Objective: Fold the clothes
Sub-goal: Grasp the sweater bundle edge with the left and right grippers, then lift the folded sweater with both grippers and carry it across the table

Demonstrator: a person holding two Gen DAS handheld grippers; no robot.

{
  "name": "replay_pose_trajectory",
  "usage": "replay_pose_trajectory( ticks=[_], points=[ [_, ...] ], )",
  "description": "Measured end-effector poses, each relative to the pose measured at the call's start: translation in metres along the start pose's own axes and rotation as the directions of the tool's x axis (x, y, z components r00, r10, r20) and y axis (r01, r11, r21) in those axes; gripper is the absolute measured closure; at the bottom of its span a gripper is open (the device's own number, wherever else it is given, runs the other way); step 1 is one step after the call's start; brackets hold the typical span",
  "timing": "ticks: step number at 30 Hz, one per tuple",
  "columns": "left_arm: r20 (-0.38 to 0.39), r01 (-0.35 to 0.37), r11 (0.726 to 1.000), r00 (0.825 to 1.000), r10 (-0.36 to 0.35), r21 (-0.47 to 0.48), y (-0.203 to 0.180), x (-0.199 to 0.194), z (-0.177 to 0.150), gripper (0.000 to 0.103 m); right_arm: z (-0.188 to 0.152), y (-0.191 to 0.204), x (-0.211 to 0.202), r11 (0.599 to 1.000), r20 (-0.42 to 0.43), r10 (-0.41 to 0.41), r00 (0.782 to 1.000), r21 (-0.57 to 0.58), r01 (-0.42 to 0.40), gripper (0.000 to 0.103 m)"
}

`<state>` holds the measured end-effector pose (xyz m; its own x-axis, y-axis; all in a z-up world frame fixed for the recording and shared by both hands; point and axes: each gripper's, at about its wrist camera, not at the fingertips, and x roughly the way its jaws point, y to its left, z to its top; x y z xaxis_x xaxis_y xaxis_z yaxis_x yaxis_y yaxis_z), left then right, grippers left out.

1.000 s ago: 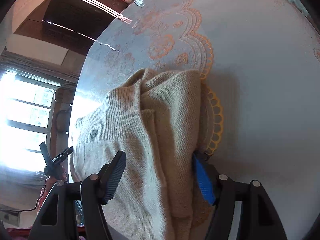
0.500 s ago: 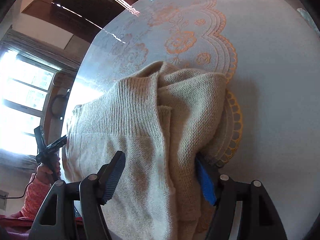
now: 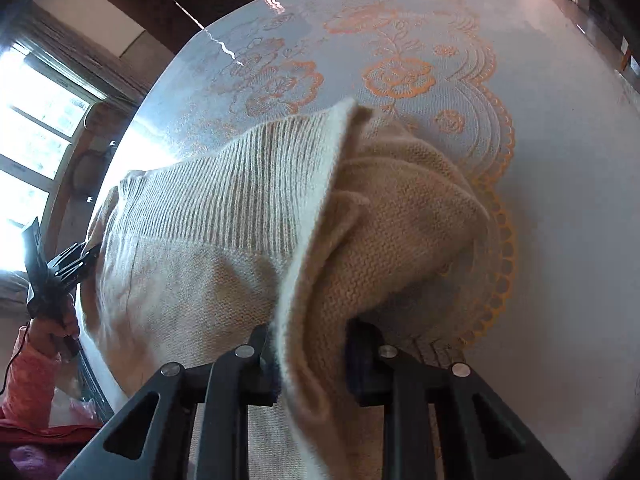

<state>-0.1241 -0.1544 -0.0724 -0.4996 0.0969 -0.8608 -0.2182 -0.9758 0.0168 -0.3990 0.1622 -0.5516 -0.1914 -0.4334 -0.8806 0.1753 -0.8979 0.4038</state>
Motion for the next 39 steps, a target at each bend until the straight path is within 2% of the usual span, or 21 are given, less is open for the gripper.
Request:
replay_pose_trajectory(
  ticks=[4,8,12,19,23,26,29,32,35,39],
  points=[
    [0.013,-0.014,0.999,1.000,0.014,-0.041,-0.001,-0.003,-0.001,0.081,-0.001,0.003,-0.001,1.000,0.024,0.002,1.000,0.010,-0.002,0.082],
    [0.029,-0.059,0.997,0.998,0.060,-0.044,-0.010,-0.008,-0.002,0.082,-0.007,0.004,-0.006,1.000,0.066,-0.003,0.998,0.025,0.001,0.084],
    [0.048,-0.076,0.993,0.996,0.080,-0.087,-0.011,-0.016,-0.003,0.083,-0.011,0.007,-0.009,0.998,0.094,0.010,0.996,0.054,-0.015,0.085],
    [0.102,-0.076,0.987,0.991,0.091,-0.141,-0.009,-0.034,0.007,0.083,-0.007,0.010,-0.035,0.996,0.170,0.046,0.984,0.067,-0.058,0.086],
    [0.125,-0.067,0.982,0.988,0.090,-0.178,-0.001,-0.065,0.000,0.083,0.001,0.026,-0.053,1.000,0.212,0.017,0.977,0.006,-0.019,0.086],
    [0.153,-0.073,0.979,0.983,0.103,-0.192,-0.008,-0.063,0.007,0.083,0.004,0.041,-0.063,0.998,0.240,0.005,0.971,-0.066,0.011,0.086],
    [0.177,-0.096,0.974,0.975,0.133,-0.203,-0.009,-0.075,0.005,0.083,0.004,0.056,-0.080,0.991,0.256,0.019,0.966,-0.133,0.016,0.086],
    [0.195,-0.118,0.963,0.966,0.168,-0.240,-0.004,-0.092,-0.006,0.083,0.019,0.080,-0.084,0.980,0.268,0.040,0.962,-0.197,0.014,0.086],
    [0.195,-0.142,0.941,0.958,0.209,-0.308,0.006,-0.109,-0.019,0.083,0.037,0.109,-0.086,0.962,0.272,0.069,0.960,-0.273,0.008,0.086],
    [0.190,-0.203,0.897,0.936,0.295,-0.393,0.017,-0.134,-0.042,0.083,0.064,0.159,-0.081,0.926,0.260,0.124,0.958,-0.378,-0.017,0.086]
  ],
)
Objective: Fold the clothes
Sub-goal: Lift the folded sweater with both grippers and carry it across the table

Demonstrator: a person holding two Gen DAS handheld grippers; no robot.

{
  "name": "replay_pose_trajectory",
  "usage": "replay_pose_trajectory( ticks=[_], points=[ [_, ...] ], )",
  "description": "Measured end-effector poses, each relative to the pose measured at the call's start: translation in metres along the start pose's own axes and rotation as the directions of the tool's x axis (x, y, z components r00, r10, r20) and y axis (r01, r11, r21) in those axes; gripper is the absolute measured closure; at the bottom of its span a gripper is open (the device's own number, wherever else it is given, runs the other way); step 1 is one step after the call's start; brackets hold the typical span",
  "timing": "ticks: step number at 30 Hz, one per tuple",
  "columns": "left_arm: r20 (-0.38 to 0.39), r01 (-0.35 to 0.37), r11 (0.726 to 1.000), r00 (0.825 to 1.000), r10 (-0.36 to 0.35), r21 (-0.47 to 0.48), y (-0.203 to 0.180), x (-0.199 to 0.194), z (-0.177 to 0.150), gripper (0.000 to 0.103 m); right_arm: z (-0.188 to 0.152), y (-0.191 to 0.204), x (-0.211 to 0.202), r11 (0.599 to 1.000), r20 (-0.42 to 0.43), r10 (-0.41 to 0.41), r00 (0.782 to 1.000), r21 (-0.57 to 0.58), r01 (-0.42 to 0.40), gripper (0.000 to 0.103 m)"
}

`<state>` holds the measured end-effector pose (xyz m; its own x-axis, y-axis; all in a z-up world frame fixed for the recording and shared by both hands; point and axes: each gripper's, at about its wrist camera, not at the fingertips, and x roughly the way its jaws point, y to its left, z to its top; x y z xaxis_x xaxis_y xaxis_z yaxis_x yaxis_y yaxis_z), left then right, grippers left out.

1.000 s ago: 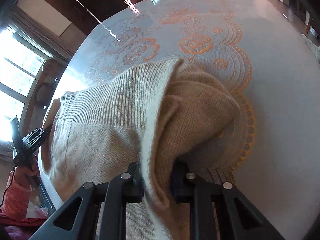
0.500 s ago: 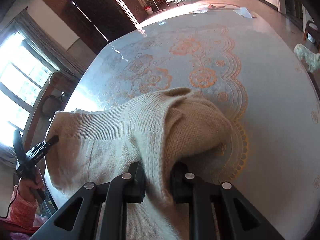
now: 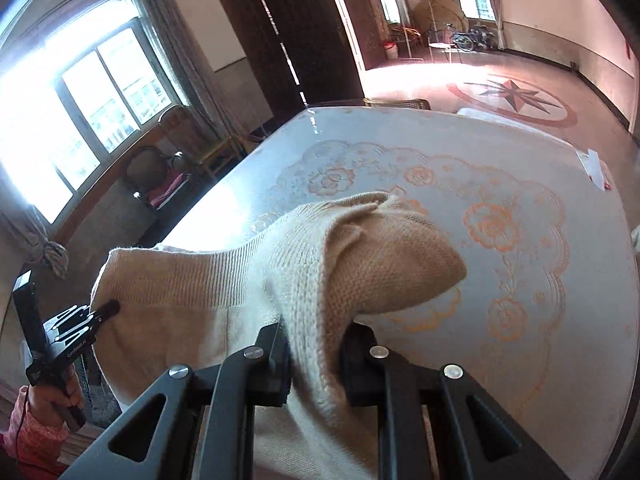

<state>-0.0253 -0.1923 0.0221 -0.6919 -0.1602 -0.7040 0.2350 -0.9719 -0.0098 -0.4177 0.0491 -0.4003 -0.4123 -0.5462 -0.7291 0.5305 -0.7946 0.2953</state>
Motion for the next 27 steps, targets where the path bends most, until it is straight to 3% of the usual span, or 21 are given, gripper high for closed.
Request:
replay_pose_trajectory(
  ticks=[6,13,20,27],
  points=[
    [0.010,-0.127,0.983,0.992,0.129,-0.130,0.044,-0.030,-0.014,0.083,0.060,0.065,0.052,0.986,-0.018,0.117,0.993,-0.114,-0.118,0.086],
    [0.017,-0.228,0.940,0.971,0.240,-0.255,0.098,-0.046,-0.014,0.083,0.124,0.152,0.116,0.952,-0.055,0.223,0.973,-0.202,-0.230,0.086],
    [-0.028,-0.272,0.895,0.960,0.280,-0.352,0.148,-0.026,-0.016,0.083,0.166,0.230,0.190,0.924,-0.106,0.240,0.965,-0.279,-0.260,0.086],
    [-0.163,-0.330,0.826,0.944,0.287,-0.456,0.194,0.026,-0.043,0.083,0.170,0.268,0.284,0.916,-0.217,0.187,0.958,-0.314,-0.250,0.086]
  ],
)
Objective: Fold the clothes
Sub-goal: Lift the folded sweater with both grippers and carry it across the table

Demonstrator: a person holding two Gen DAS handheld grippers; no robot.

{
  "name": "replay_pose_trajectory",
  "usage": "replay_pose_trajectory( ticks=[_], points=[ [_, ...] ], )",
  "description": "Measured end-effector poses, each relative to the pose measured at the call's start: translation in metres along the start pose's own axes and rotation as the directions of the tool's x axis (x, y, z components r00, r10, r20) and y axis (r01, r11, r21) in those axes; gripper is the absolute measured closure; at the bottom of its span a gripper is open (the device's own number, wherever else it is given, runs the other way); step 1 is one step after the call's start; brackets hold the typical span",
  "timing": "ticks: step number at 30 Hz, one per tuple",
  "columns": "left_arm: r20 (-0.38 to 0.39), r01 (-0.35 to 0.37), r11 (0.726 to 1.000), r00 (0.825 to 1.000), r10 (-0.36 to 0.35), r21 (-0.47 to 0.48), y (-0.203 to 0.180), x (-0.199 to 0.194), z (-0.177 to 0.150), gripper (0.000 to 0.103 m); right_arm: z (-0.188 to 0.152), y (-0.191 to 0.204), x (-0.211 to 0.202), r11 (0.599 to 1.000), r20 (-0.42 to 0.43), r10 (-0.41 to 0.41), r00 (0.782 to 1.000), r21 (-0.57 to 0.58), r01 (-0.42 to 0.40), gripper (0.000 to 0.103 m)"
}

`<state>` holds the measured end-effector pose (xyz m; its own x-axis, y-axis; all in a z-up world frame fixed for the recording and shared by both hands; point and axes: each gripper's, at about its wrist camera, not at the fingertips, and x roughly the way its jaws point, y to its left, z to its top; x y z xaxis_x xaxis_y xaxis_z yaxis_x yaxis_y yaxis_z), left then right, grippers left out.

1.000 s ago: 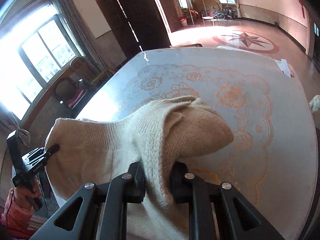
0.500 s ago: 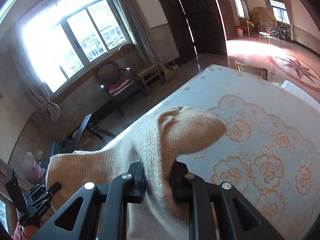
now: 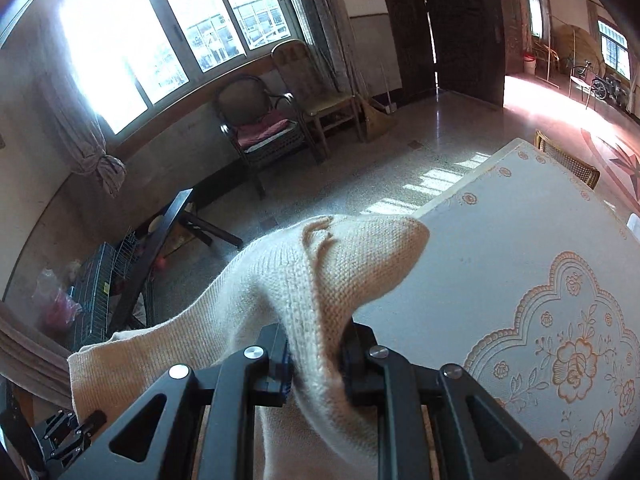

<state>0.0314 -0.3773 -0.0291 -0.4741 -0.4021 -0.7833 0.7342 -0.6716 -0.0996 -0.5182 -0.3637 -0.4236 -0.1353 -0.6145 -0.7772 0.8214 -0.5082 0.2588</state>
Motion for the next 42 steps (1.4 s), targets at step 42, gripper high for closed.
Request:
replay_pose_trajectory(
  ticks=[42],
  points=[
    [-0.122,-0.110,0.994,0.986,0.111,0.021,0.030,0.050,-0.070,0.062,-0.037,-0.063,0.108,0.983,-0.279,-0.146,0.949,0.064,0.170,0.079]
  ],
)
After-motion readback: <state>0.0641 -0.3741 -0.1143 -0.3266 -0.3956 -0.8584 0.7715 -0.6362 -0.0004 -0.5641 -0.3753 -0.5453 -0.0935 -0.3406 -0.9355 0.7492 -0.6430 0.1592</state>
